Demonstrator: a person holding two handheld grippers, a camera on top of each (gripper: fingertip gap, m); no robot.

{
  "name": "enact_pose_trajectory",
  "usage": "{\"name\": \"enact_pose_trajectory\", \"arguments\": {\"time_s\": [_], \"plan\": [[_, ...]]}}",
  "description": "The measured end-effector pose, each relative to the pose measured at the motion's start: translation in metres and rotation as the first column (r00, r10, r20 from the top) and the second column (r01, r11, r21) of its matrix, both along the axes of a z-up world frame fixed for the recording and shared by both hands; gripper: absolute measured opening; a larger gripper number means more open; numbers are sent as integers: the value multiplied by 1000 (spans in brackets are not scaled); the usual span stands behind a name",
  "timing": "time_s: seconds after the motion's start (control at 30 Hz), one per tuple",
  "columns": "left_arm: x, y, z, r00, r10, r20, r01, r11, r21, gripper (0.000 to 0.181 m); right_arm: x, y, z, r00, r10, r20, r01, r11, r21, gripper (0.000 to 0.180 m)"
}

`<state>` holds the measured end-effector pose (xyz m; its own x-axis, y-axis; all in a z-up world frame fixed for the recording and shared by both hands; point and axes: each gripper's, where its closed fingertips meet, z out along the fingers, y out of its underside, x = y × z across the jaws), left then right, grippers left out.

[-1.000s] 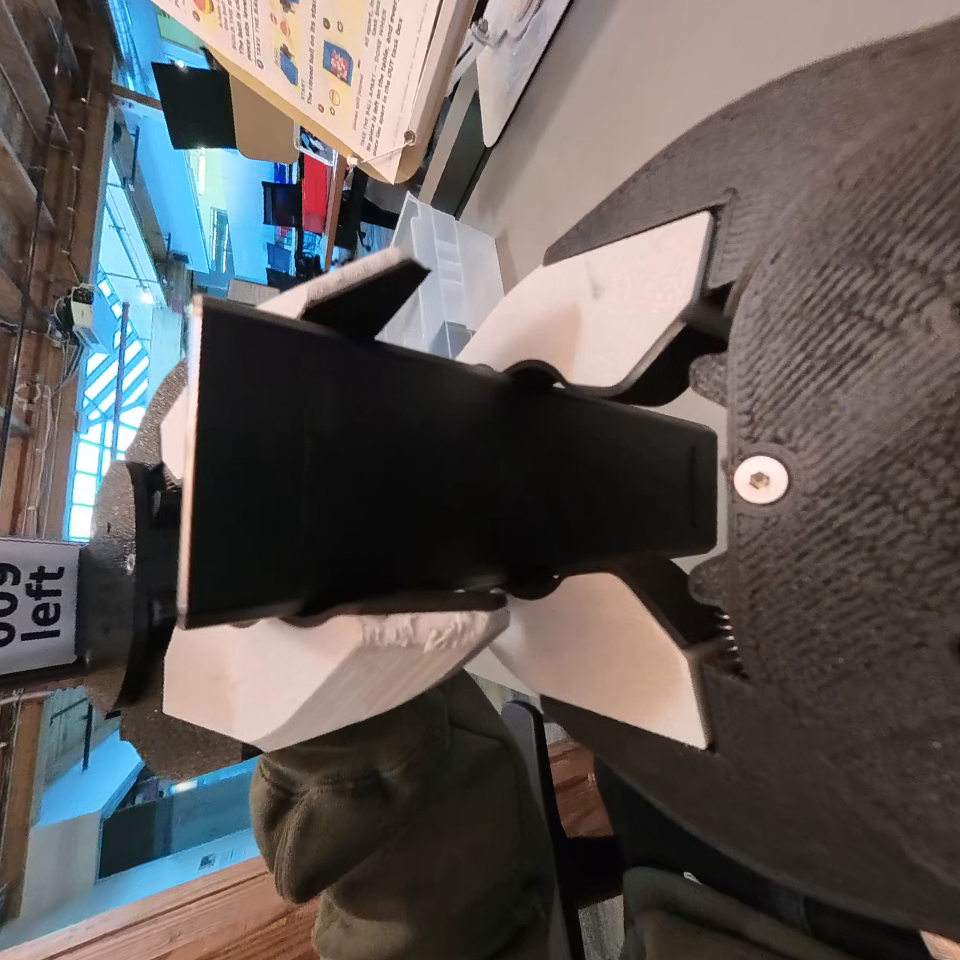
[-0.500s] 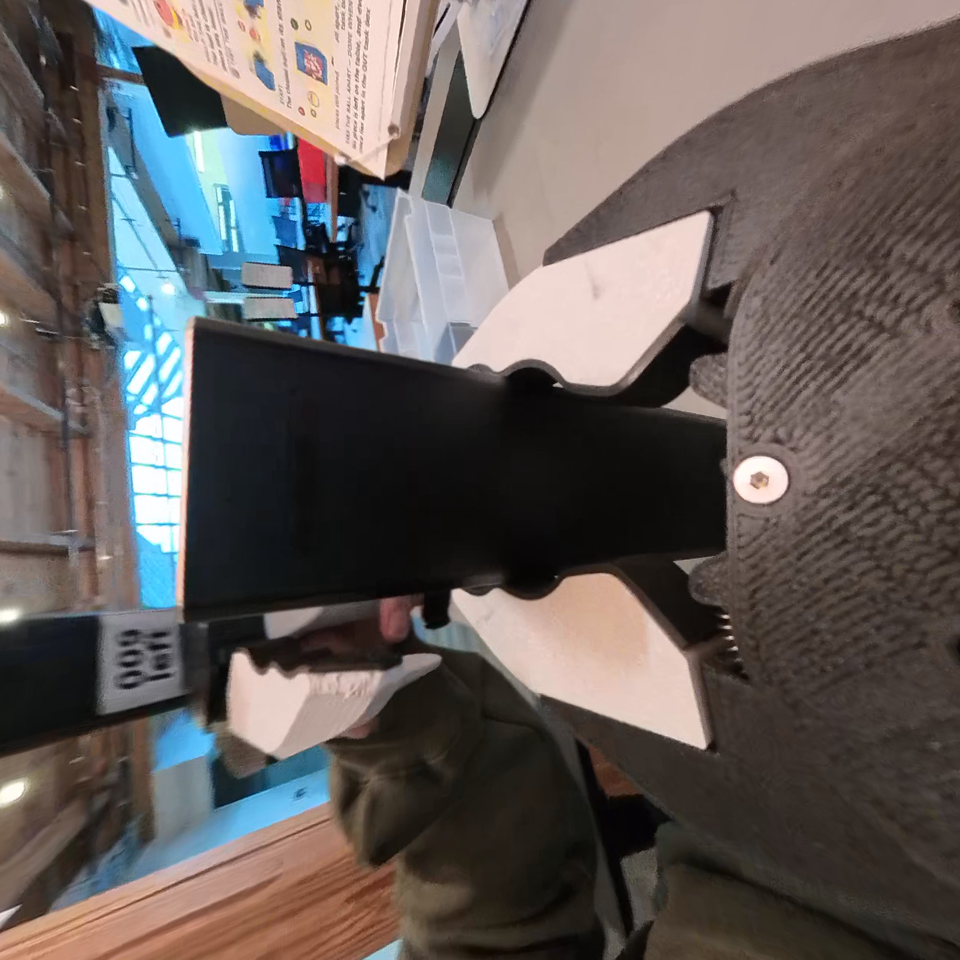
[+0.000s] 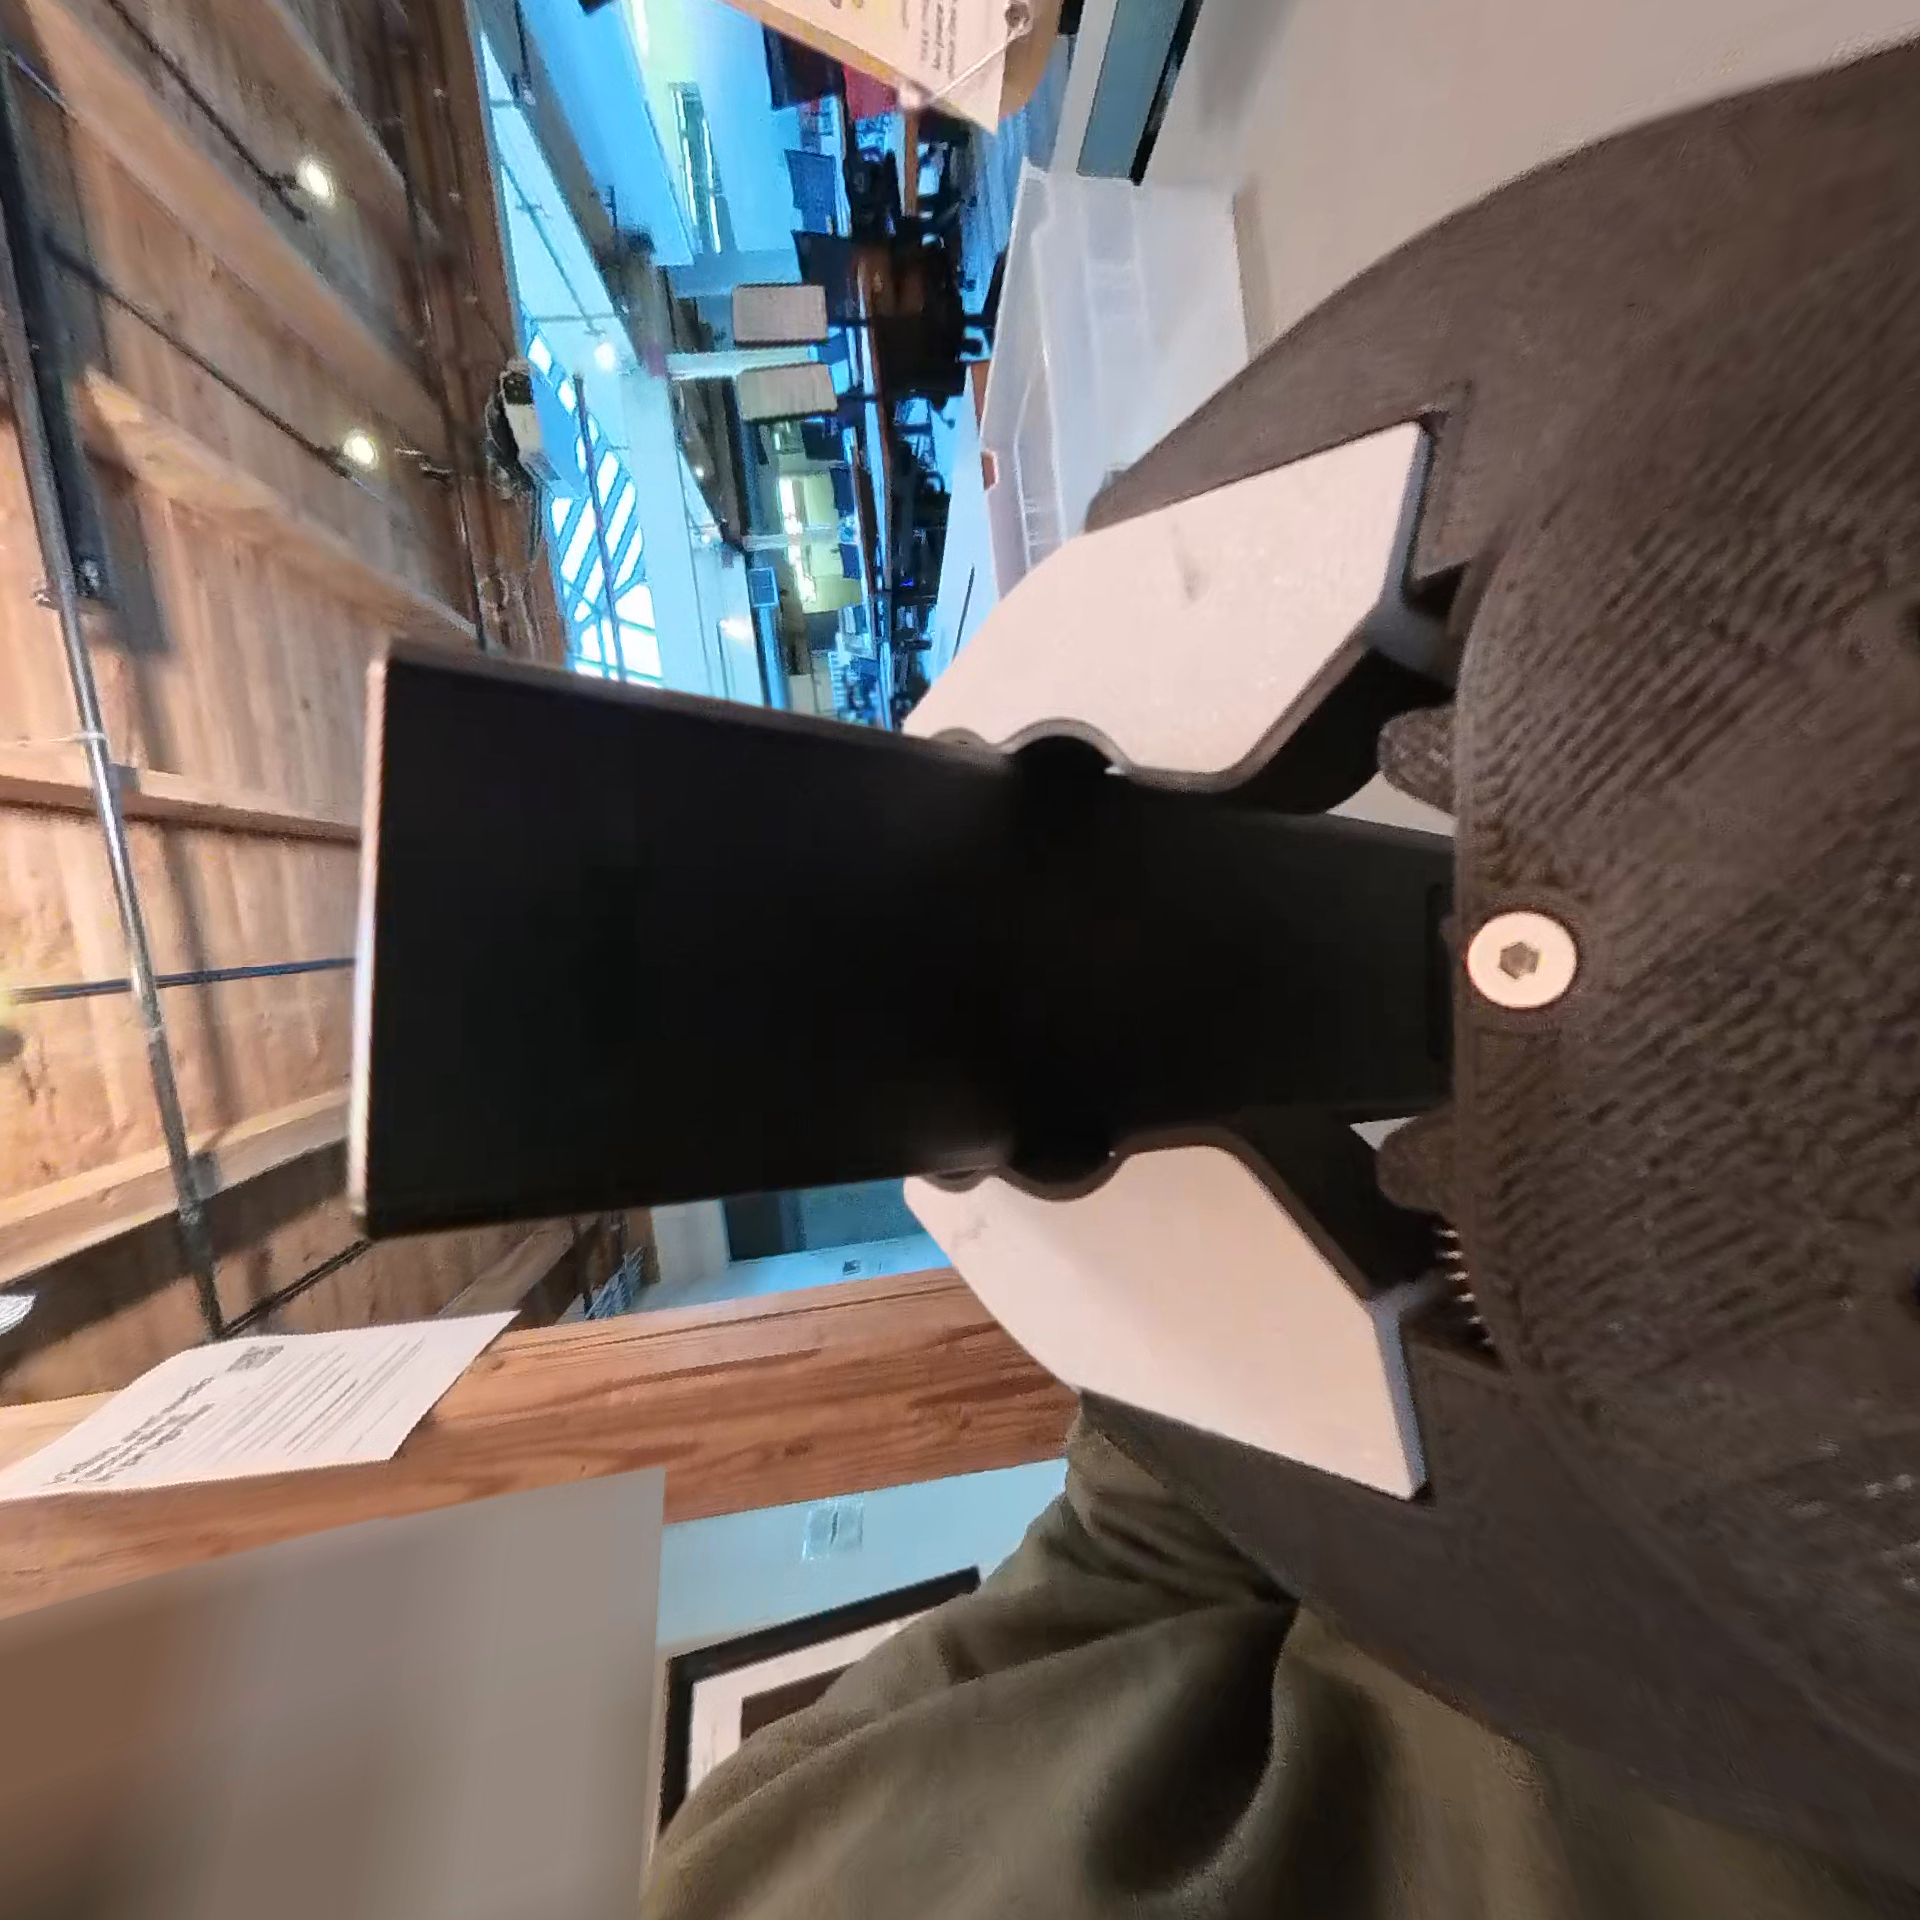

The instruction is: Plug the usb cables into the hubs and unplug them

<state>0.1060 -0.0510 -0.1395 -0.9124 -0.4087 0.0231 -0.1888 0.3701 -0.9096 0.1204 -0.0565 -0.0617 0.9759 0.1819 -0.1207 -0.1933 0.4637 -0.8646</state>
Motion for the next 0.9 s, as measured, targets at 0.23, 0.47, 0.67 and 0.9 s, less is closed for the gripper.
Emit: {"name": "enact_pose_trajectory", "arguments": {"time_s": [0.23,0.47,0.67,0.9], "plan": [[-4,-27,-7,996,-80,-28,79,996,-32,68,-9,10,6,997,76,-16,-75,996,52,72],[-1,-2,-15,994,-99,-39,96,993,-75,59,-7,29,-23,998,55,-20,-58,983,-172,72],[2,7,-12,995,-96,-32,85,963,-256,59,1,43,-29,998,-27,-64,9,967,-255,75],[3,11,8,993,-118,-28,71,749,-659,59,6,50,-25,993,-86,-77,62,959,-275,75]]}}
